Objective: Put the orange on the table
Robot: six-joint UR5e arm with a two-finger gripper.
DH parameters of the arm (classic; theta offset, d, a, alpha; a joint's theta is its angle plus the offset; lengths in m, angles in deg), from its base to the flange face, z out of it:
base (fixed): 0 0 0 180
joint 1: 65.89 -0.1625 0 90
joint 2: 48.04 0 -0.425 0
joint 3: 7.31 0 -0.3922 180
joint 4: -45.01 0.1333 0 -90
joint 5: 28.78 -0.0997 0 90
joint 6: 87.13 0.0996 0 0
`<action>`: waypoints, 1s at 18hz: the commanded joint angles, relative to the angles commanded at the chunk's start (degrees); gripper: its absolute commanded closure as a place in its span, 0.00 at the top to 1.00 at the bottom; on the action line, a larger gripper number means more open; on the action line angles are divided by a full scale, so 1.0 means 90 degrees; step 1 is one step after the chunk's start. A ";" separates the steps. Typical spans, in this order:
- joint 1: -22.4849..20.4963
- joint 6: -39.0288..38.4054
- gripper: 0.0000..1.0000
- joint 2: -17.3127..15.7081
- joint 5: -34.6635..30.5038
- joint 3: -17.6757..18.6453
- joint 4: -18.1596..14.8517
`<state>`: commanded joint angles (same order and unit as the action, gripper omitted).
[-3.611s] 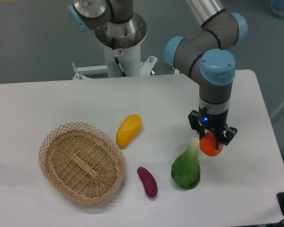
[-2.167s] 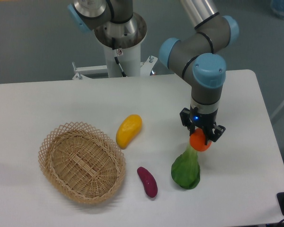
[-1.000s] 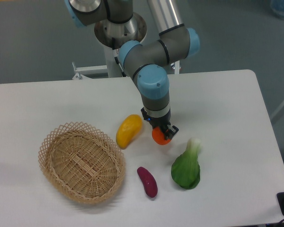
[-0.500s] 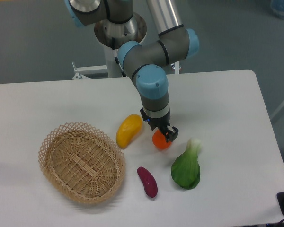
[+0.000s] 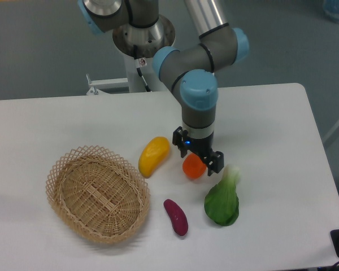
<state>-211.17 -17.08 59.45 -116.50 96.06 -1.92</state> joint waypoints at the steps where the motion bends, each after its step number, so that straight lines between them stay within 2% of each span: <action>1: -0.0049 -0.0010 1.00 0.0019 0.0000 -0.0098 -0.0010; 8: -0.0352 0.0029 1.00 0.0156 0.0010 -0.0391 -0.0020; 16: -0.0577 0.0068 1.00 0.0449 0.0137 -0.0977 -0.0098; 18: -0.0615 0.0078 1.00 0.0498 0.0137 -0.1172 -0.0272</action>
<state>-216.71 -16.38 63.93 -115.27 85.51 -4.37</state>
